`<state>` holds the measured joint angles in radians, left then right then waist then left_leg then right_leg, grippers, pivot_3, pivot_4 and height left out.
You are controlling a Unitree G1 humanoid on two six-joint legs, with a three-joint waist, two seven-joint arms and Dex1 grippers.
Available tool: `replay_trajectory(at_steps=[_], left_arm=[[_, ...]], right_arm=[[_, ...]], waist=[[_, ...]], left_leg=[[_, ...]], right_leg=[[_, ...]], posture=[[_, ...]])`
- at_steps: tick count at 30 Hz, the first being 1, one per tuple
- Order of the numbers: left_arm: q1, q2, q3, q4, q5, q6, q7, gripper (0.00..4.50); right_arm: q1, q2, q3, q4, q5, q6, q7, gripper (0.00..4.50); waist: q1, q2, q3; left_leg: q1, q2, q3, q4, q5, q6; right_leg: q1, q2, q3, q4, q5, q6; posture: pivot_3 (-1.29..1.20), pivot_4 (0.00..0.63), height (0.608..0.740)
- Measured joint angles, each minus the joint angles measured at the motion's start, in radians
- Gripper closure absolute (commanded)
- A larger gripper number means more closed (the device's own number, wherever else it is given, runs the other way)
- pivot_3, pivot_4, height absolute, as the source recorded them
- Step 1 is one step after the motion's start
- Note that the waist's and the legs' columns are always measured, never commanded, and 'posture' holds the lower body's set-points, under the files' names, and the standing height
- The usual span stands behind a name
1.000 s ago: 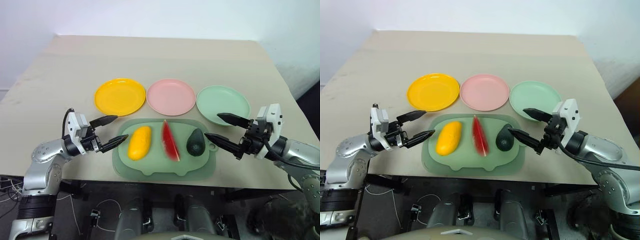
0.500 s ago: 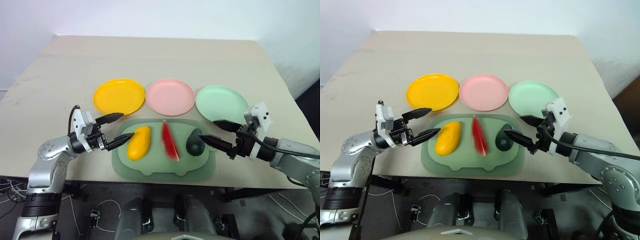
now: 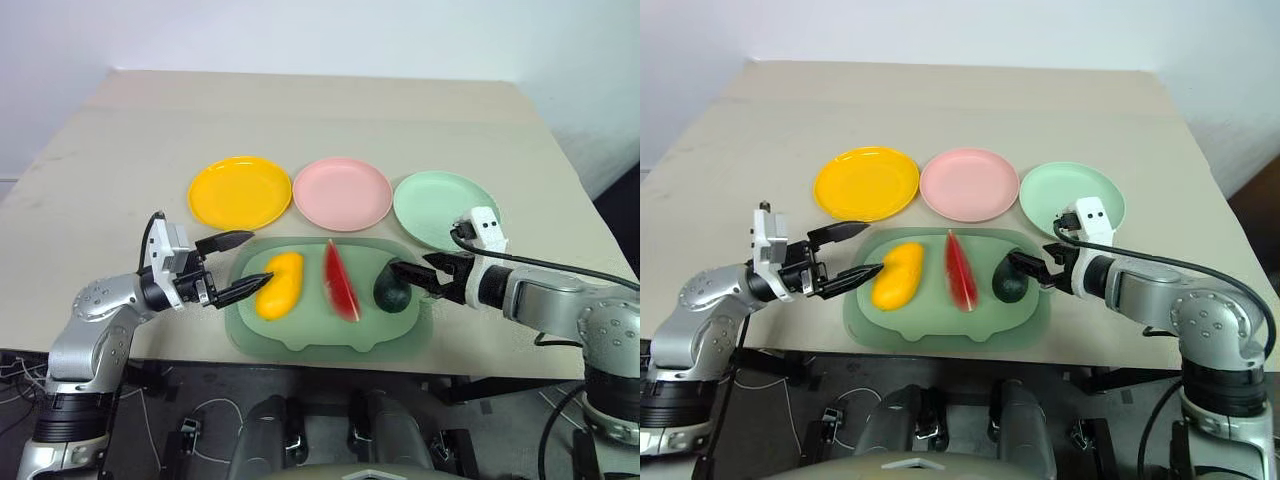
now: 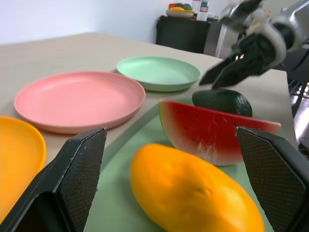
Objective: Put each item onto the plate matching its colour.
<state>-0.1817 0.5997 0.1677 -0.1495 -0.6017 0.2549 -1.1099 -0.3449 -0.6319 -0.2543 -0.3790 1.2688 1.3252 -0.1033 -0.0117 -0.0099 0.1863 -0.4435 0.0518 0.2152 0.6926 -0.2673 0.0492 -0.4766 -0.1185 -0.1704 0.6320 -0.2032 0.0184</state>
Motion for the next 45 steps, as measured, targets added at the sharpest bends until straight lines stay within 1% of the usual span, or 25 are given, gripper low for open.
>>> replay_trajectory(at_steps=[6, 10, 17, 25, 32, 35, 37, 38, 45], left_arm=[[-0.064, -0.005, -0.026, 0.069, 0.003, -0.007, -0.029, 0.01], [-0.081, -0.005, -0.031, 0.094, 0.005, -0.01, -0.043, 0.01], [-0.078, -0.005, -0.032, 0.102, 0.006, -0.029, -0.049, 0.01], [-0.063, -0.006, -0.032, 0.102, 0.006, -0.045, -0.042, 0.01], [-0.058, -0.013, -0.032, 0.102, 0.012, -0.05, -0.03, 0.01], [-0.058, -0.013, -0.032, 0.102, 0.013, -0.055, -0.028, 0.0], [-0.058, -0.013, -0.032, 0.102, 0.013, -0.06, -0.022, 0.0], [-0.058, -0.013, -0.032, 0.102, 0.014, -0.065, -0.02, 0.0], [-0.048, -0.013, -0.031, 0.102, 0.015, -0.074, -0.007, 0.0]], right_arm=[[-0.017, 0.001, 0.004, 0.031, 0.19, 0.034, -0.164, 0.0], [-0.016, -0.017, 0.052, 0.03, 0.3, 0.013, -0.248, 0.0], [-0.014, -0.069, 0.151, 0.029, 0.39, -0.042, -0.309, 0.0], [-0.017, -0.136, 0.228, 0.016, 0.399, -0.067, -0.281, 0.0], [-0.045, -0.141, 0.27, 0.015, 0.327, -0.067, -0.22, 0.0], [-0.058, -0.141, 0.282, 0.015, 0.287, -0.067, -0.187, 0.64], [-0.06, -0.141, 0.282, 0.015, 0.266, -0.066, -0.16, 1.26], [-0.061, -0.142, 0.282, 0.012, 0.259, -0.066, -0.145, 1.45], [-0.062, -0.204, 0.27, -0.013, 0.238, -0.058, -0.027, 1.45]], waist=[[-0.002, 0.0, 0.0], [-0.003, 0.0, 0.0], [-0.001, 0.0, 0.0], [-0.001, 0.0, 0.0], [-0.001, 0.0, 0.0], [0.0, 0.0, 0.0], [0.0, 0.0, 0.0], [0.0, 0.0, 0.0], [0.0, 0.0, 0.0]], left_leg=[[0.0, 0.0, 0.0, 0.0, 0.0, 0.0], [0.001, 0.0, 0.0, 0.0, 0.0, 0.0], [0.0, 0.0, 0.0, 0.0, 0.0, 0.0], [0.0, 0.0, 0.0, 0.0, 0.0, 0.0], [0.0, 0.0, 0.0, 0.0, 0.0, 0.0], [0.0, 0.0, 0.0, 0.0, 0.0, 0.0], [0.0, 0.0, 0.0, 0.0, 0.0, 0.0], [0.0, 0.0, 0.0, 0.0, 0.0, 0.0], [0.0, 0.0, 0.0, 0.0, 0.0, 0.0]], right_leg=[[0.0, 0.001, 0.0, 0.001, 0.0, 0.001], [0.0, 0.001, 0.0, 0.001, 0.0, 0.001], [0.0, 0.001, 0.0, 0.0, 0.0, 0.001], [0.0, 0.001, 0.0, 0.0, 0.0, 0.001], [0.0, 0.001, 0.0, 0.0, 0.0, 0.002], [0.0, 0.001, 0.0, 0.0, -0.001, 0.002], [0.0, 0.001, 0.0, 0.0, -0.001, 0.002], [0.0, 0.001, 0.0, 0.0, -0.001, 0.002], [0.0, 0.001, 0.0, 0.0, -0.002, 0.004]], posture=[[0.0, 0.15, 0.696], [0.0, 0.15, 0.696], [0.0, 0.15, 0.696], [0.0, 0.15, 0.696], [0.0, 0.15, 0.696], [0.0, 0.15, 0.696], [0.0, 0.15, 0.696], [0.0, 0.15, 0.696], [0.0, 0.15, 0.696]])
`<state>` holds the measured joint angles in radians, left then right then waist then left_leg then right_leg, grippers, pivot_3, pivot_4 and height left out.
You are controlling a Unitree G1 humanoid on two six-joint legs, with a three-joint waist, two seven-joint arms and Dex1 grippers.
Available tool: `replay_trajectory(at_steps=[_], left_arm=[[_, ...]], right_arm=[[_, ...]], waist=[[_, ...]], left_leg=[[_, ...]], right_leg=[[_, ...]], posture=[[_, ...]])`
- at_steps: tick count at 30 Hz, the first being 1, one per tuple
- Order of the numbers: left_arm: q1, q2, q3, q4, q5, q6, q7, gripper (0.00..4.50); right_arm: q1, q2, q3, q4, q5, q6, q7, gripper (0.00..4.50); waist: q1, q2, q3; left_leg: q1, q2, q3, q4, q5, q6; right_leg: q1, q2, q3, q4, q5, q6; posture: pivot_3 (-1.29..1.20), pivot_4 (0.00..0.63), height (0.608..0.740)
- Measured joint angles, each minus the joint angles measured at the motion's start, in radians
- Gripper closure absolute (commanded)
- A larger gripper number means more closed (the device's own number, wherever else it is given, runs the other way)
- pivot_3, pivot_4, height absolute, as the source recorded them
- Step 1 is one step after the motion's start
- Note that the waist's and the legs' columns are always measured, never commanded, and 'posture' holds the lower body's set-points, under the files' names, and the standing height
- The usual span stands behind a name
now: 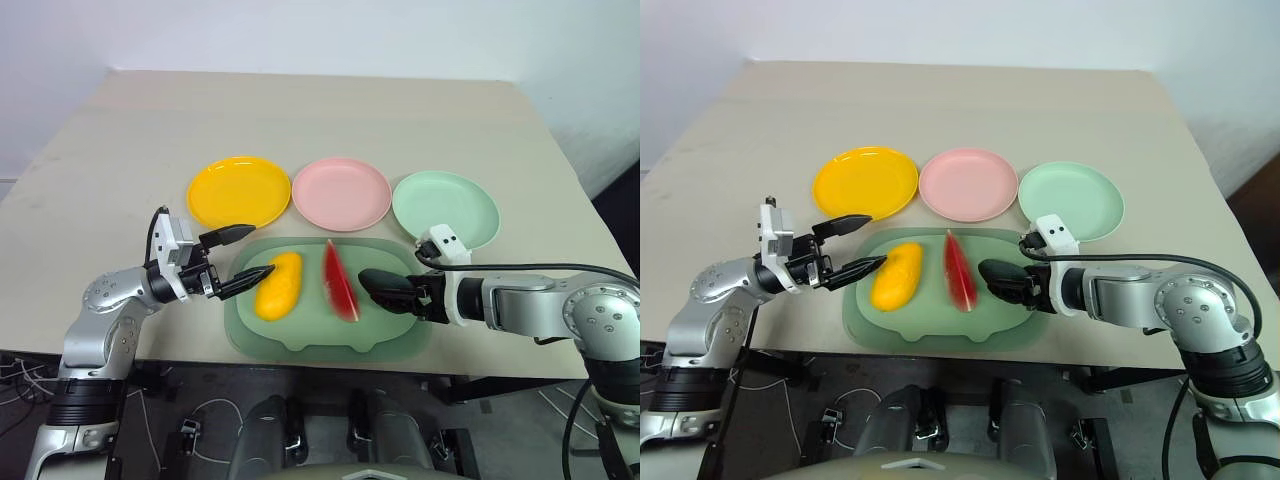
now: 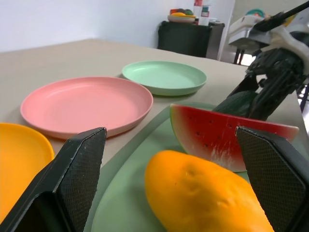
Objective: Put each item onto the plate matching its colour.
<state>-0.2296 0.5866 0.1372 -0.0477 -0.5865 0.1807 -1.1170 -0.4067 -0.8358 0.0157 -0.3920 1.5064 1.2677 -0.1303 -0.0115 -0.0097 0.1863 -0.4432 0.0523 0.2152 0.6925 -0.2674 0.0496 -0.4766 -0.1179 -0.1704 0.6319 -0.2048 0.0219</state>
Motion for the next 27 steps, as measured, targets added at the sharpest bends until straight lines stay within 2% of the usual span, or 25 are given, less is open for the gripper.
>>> replay_trajectory(at_steps=[4, 7, 12, 15, 21, 25, 27], left_arm=[[0.001, 0.0, 0.004, 0.0, 0.0, -0.002, 0.008, 0.0], [0.003, 0.0, 0.006, -0.002, 0.0, -0.003, 0.011, 0.0], [0.027, 0.002, 0.016, -0.019, -0.001, -0.002, 0.022, 0.0], [0.041, 0.005, 0.021, -0.037, -0.004, 0.006, 0.022, 0.0], [0.06, 0.04, 0.024, -0.063, -0.012, 0.026, 0.005, 0.0], [0.063, 0.041, 0.024, -0.064, -0.012, 0.027, 0.003, 0.0], [0.063, 0.041, 0.023, -0.064, -0.011, 0.027, 0.003, 0.0]], right_arm=[[-0.05, -0.039, -0.079, 0.008, -0.061, -0.048, 0.09, 1.45], [-0.116, -0.058, -0.106, 0.07, -0.195, -0.107, 0.15, 1.45], [-0.189, -0.068, -0.01, 0.276, -0.505, -0.229, 0.312, 1.45], [-0.24, -0.027, 0.05, 0.407, -0.67, -0.314, 0.388, 1.45], [-0.287, 0.058, 0.09, 0.583, -0.884, -0.401, 0.464, 1.45], [-0.302, 0.099, 0.086, 0.642, -0.968, -0.405, 0.482, 0.07], [-0.304, 0.112, 0.075, 0.649, -0.996, -0.405, 0.487, 0.01]], waist=[[0.0, 0.0, 0.0], [-0.001, 0.0, 0.0], [-0.003, 0.0, 0.0], [-0.004, 0.0, 0.0], [-0.005, 0.001, 0.001], [-0.005, 0.001, 0.001], [-0.006, 0.001, 0.001]], left_leg=[[0.0, 0.0, 0.0, 0.0, 0.0, 0.0], [0.0, 0.0, 0.0, 0.0, 0.0, 0.0], [-0.001, 0.0, 0.001, 0.0, 0.0, 0.0], [-0.001, 0.0, 0.001, 0.0, 0.0, 0.0], [-0.001, 0.0, 0.001, 0.0, 0.0, 0.0], [-0.001, 0.0, 0.001, 0.0, 0.0, 0.0], [-0.001, 0.0, 0.001, 0.0, 0.0, 0.0]], right_leg=[[0.0, 0.0, 0.0, 0.0, 0.0, 0.0], [0.0, 0.0, 0.0, -0.001, 0.0, 0.0], [-0.001, 0.0, 0.0, 0.0, 0.0, 0.0], [-0.002, 0.0, 0.0, 0.0, 0.0, 0.0], [-0.003, 0.0, 0.0, 0.001, 0.001, -0.002], [-0.003, -0.001, 0.0, 0.001, 0.001, -0.002], [-0.003, -0.001, 0.0, 0.001, 0.001, -0.003]], posture=[[0.0, 0.15, 0.696], [0.0, 0.15, 0.696], [0.0, 0.15, 0.696], [0.0, 0.15, 0.696], [0.0, 0.15, 0.696], [0.0, 0.15, 0.696], [0.0, 0.15, 0.696]])
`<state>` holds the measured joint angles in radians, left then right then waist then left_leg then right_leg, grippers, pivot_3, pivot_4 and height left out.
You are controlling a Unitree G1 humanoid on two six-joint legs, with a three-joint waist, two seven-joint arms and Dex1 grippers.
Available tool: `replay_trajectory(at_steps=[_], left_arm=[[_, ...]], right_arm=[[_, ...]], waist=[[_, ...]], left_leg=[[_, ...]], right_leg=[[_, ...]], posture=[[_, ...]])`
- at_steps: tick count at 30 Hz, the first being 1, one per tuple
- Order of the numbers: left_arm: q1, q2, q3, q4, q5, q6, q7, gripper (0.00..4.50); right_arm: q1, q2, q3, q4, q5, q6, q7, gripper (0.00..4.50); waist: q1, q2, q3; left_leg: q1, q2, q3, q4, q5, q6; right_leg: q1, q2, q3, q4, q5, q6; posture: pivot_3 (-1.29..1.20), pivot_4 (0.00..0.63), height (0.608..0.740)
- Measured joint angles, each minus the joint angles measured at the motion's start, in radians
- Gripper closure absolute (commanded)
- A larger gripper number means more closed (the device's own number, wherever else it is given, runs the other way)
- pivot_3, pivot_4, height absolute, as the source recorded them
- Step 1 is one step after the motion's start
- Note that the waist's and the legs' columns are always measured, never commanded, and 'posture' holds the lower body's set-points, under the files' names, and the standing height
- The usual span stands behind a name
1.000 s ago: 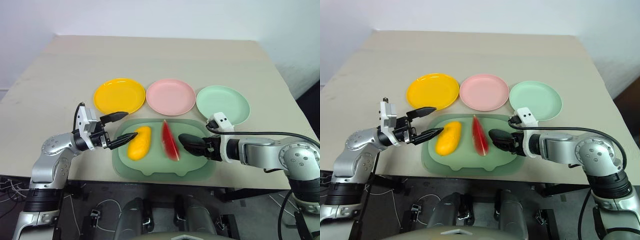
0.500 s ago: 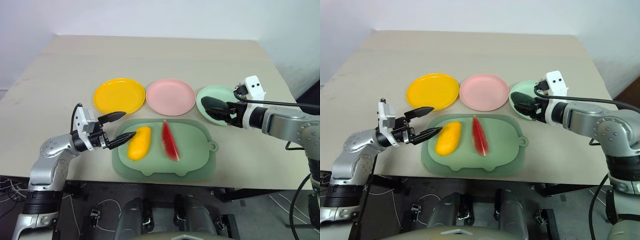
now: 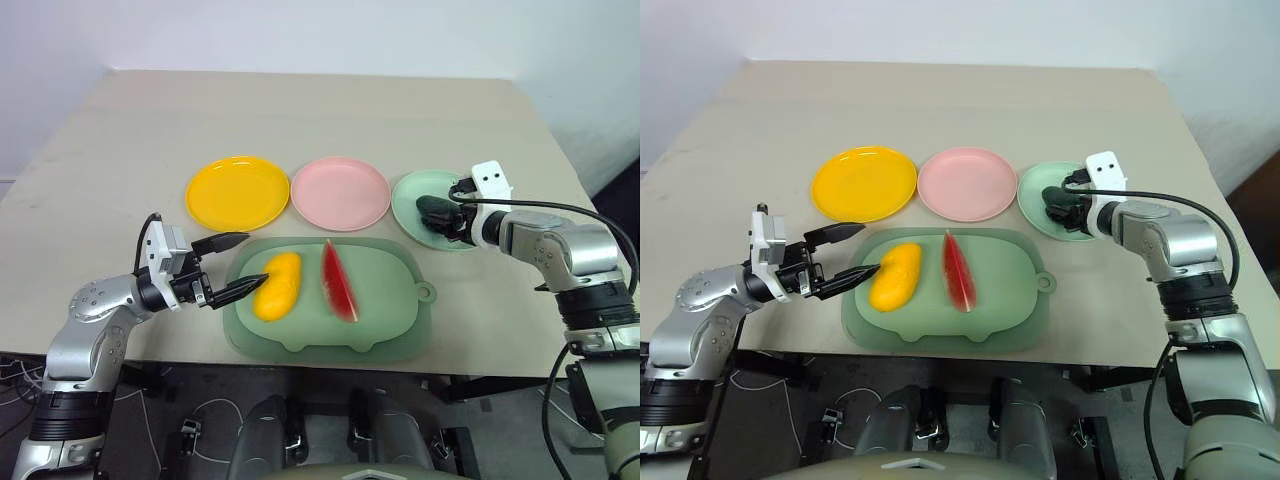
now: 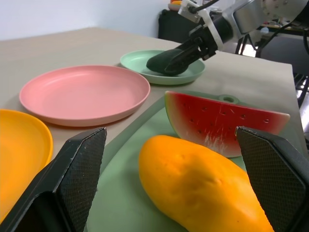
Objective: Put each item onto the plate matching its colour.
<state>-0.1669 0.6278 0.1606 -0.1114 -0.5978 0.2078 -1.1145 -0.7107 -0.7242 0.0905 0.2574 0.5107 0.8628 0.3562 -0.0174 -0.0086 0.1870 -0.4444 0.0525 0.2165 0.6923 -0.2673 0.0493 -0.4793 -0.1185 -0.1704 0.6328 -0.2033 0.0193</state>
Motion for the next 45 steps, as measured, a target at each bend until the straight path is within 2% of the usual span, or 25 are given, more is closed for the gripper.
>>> replay_trajectory(at_steps=[6, 10, 12, 18, 23, 27, 35, 40, 45], left_arm=[[-0.008, -0.001, -0.003, 0.007, 0.002, -0.001, -0.004, 0.0], [-0.026, -0.007, -0.011, 0.024, 0.01, -0.004, -0.008, 0.0], [-0.037, -0.008, -0.012, 0.036, 0.015, -0.013, -0.014, 0.0], [-0.063, -0.015, -0.016, 0.072, 0.025, -0.029, -0.025, 0.0], [-0.08, -0.022, -0.025, 0.08, 0.036, -0.041, -0.035, 0.0], [-0.096, -0.029, -0.029, 0.104, 0.043, -0.045, -0.039, 0.0], [-0.11, -0.043, -0.03, 0.118, 0.046, -0.064, -0.042, 0.0], [-0.11, -0.043, -0.032, 0.118, 0.05, -0.064, -0.043, 0.0], [-0.11, -0.044, -0.033, 0.118, 0.054, -0.064, -0.044, 0.0]], right_arm=[[0.003, -0.001, -0.063, -0.073, -0.057, 0.011, -0.004, 0.01], [0.001, 0.007, -0.177, -0.228, 0.001, 0.161, -0.022, 0.01], [-0.01, 0.042, -0.257, -0.308, 0.061, 0.308, -0.054, 0.01], [-0.016, 0.182, -0.38, -0.535, 0.187, 0.652, -0.111, 0.01], [-0.011, 0.306, -0.437, -0.578, 0.358, 0.745, -0.196, 0.01], [0.038, 0.353, -0.402, -0.583, 0.554, 0.745, -0.326, 0.01], [0.042, 0.328, -0.28, -0.531, 0.888, 0.745, -0.545, 0.01], [0.034, 0.301, -0.162, -0.49, 1.061, 0.707, -0.674, 0.01], [0.009, 0.292, -0.03, -0.427, 1.143, 0.635, -0.779, 0.01]], waist=[[0.0, 0.001, 0.0], [0.0, 0.001, 0.0], [0.0, 0.001, 0.0], [0.0, 0.001, 0.0], [0.0, 0.001, 0.0], [-0.001, 0.001, 0.0], [-0.003, 0.001, 0.0], [-0.003, 0.001, 0.0], [-0.003, 0.001, 0.0]], left_leg=[[-0.001, 0.0, 0.0, 0.0, 0.0, 0.0], [-0.001, 0.0, 0.0, 0.0, 0.0, 0.0], [0.0, 0.001, 0.0, 0.0, 0.0, 0.0], [-0.001, 0.001, 0.0, -0.001, 0.0, 0.0], [-0.001, 0.0, 0.0, -0.001, 0.0, 0.0], [-0.001, 0.0, 0.001, -0.002, 0.0, -0.001], [0.0, 0.0, 0.001, -0.003, 0.0, -0.001], [0.0, 0.0, 0.001, -0.003, 0.0, -0.001], [0.001, 0.0, 0.001, -0.003, 0.0, -0.001]], right_leg=[[-0.001, 0.0, 0.0, 0.001, 0.0, 0.0], [-0.001, 0.0, 0.0, 0.001, 0.0, 0.0], [-0.001, 0.0, 0.0, 0.001, 0.0, 0.0], [-0.002, 0.0, 0.0, 0.001, 0.0, -0.001], [-0.002, 0.0, 0.0, 0.001, 0.0, -0.001], [-0.002, 0.0, 0.0, 0.001, 0.0, -0.001], [-0.002, 0.001, 0.001, 0.001, 0.001, 0.0], [-0.002, 0.001, 0.001, 0.001, 0.001, 0.0], [-0.001, 0.001, 0.001, 0.001, 0.001, 0.0]], posture=[[0.0, 0.15, 0.696], [0.0, 0.15, 0.696], [0.0, 0.15, 0.696], [0.0, 0.15, 0.696], [0.0, 0.15, 0.696], [0.0, 0.15, 0.696], [0.0, 0.15, 0.696], [0.0, 0.15, 0.696], [0.0, 0.15, 0.696]])
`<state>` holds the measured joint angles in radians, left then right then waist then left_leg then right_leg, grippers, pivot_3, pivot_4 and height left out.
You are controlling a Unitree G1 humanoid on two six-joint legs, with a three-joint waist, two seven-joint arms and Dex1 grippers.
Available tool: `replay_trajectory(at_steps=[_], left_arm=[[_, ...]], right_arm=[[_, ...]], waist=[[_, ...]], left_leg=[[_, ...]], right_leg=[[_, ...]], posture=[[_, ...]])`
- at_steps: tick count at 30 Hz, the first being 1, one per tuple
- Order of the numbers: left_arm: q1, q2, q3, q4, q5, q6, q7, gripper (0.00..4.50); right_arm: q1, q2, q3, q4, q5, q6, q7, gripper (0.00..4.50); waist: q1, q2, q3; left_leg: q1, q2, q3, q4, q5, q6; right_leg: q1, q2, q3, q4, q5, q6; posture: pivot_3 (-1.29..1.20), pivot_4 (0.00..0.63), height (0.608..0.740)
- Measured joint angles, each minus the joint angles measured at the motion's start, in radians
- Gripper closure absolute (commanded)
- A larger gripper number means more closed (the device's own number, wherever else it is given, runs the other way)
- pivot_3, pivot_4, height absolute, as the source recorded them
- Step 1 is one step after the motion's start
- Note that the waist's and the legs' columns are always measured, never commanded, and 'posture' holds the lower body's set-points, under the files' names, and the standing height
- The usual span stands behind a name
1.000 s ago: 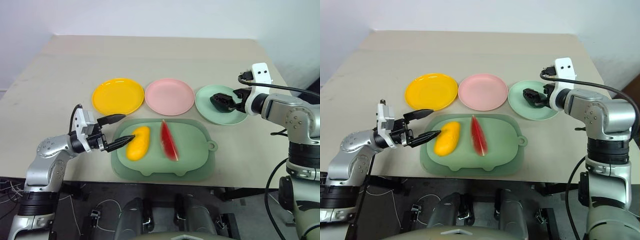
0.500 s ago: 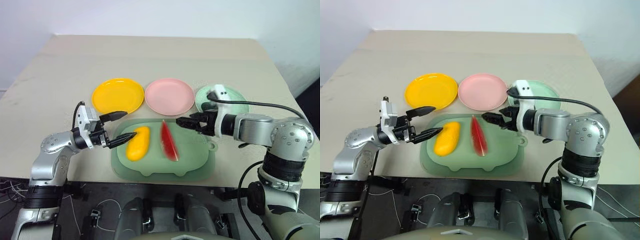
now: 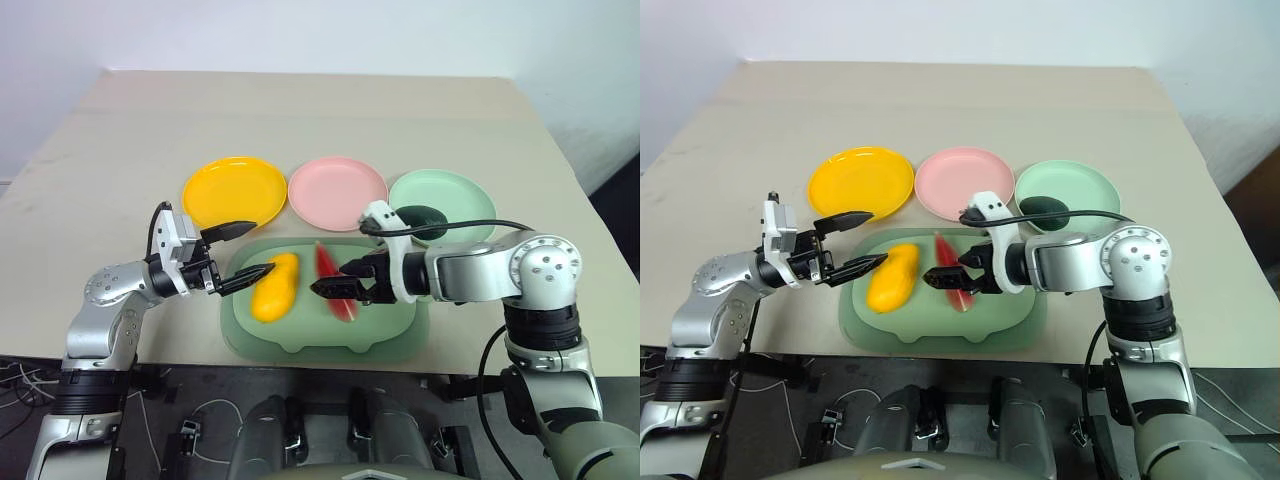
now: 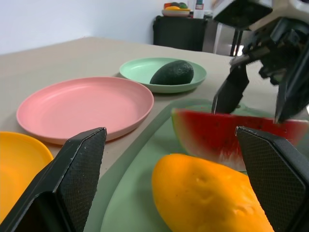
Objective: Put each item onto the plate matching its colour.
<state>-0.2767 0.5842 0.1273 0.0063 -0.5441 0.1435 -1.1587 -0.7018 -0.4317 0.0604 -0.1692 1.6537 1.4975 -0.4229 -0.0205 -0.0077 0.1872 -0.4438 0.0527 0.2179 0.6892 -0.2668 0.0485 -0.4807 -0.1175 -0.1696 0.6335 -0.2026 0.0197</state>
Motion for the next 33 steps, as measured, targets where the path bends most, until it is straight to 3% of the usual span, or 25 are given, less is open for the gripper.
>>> replay_trajectory(at_steps=[7, 15, 18, 24, 33], left_arm=[[0.0, 0.0, -0.001, 0.0, 0.002, 0.0, 0.0, 0.0], [0.001, 0.0, -0.001, 0.0, 0.002, 0.0, 0.0, 0.0], [0.0, 0.0, -0.001, 0.0, 0.002, 0.0, 0.0, 0.0], [0.0, 0.0, 0.0, 0.0, 0.003, 0.0, 0.0, 0.0], [-0.002, 0.002, 0.002, 0.011, 0.004, 0.0, 0.0, 0.0]], right_arm=[[-0.024, -0.019, 0.101, 0.057, -0.066, -0.001, -0.039, 0.01], [-0.048, -0.019, 0.136, 0.012, -0.205, 0.019, 0.05, 0.01], [-0.053, -0.019, 0.155, -0.02, -0.284, 0.027, 0.099, 0.51], [-0.065, -0.023, 0.187, -0.067, -0.456, 0.031, 0.212, 2.36], [-0.071, -0.057, 0.208, -0.125, -0.626, 0.015, 0.406, 2.41]], waist=[[0.0, 0.0, 0.0], [0.002, 0.0, -0.001], [0.001, 0.0, -0.001], [0.001, 0.0, -0.001], [0.002, 0.0, 0.0]], left_leg=[[0.001, 0.0, 0.0, 0.0, 0.0, 0.0], [0.001, 0.0, 0.0, 0.0, 0.0, 0.0], [0.001, 0.0, 0.0, 0.0, 0.0, 0.0], [0.001, 0.0, 0.0, 0.0, 0.0, 0.0], [-0.001, 0.0, 0.0, 0.0, 0.0, 0.0]], right_leg=[[0.001, 0.0, 0.0, 0.0, 0.0, 0.0], [0.001, 0.0, 0.0, 0.0, 0.0, 0.0], [0.001, 0.0, 0.0, 0.0, 0.0, 0.0], [0.0, 0.0, 0.0, 0.0, 0.0, 0.0], [-0.001, 0.0, 0.0, -0.001, 0.0, 0.0]], posture=[[0.0, 0.15, 0.696], [0.0, 0.15, 0.696], [0.0, 0.15, 0.696], [0.0, 0.15, 0.696], [0.0, 0.15, 0.696]])
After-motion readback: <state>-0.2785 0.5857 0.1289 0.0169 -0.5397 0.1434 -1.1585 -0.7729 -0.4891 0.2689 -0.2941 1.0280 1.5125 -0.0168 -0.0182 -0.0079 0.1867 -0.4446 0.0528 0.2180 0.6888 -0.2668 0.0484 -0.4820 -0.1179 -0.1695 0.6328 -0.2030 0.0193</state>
